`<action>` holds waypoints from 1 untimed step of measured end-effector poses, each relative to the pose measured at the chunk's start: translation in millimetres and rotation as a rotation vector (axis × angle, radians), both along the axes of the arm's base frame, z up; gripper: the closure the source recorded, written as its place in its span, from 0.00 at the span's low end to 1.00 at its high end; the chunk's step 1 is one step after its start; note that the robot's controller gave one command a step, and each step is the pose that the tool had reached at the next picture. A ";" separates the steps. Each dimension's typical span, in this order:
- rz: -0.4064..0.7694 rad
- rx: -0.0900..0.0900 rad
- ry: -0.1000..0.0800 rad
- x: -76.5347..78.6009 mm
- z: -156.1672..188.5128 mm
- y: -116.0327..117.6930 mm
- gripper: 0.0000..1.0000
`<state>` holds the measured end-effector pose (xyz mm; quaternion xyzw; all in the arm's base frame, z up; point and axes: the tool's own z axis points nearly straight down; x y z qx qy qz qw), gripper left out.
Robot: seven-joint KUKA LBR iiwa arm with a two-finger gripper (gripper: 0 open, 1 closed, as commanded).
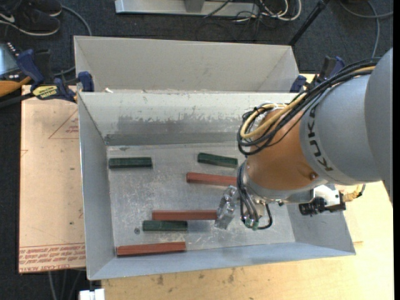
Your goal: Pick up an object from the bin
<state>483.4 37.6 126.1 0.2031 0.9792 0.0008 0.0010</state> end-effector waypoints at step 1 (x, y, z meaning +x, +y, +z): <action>-0.038 0.001 -0.008 26.3 68.6 12.9 1.00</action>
Offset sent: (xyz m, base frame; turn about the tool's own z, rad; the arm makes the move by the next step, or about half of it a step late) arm 0.0235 0.0114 0.0652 0.0423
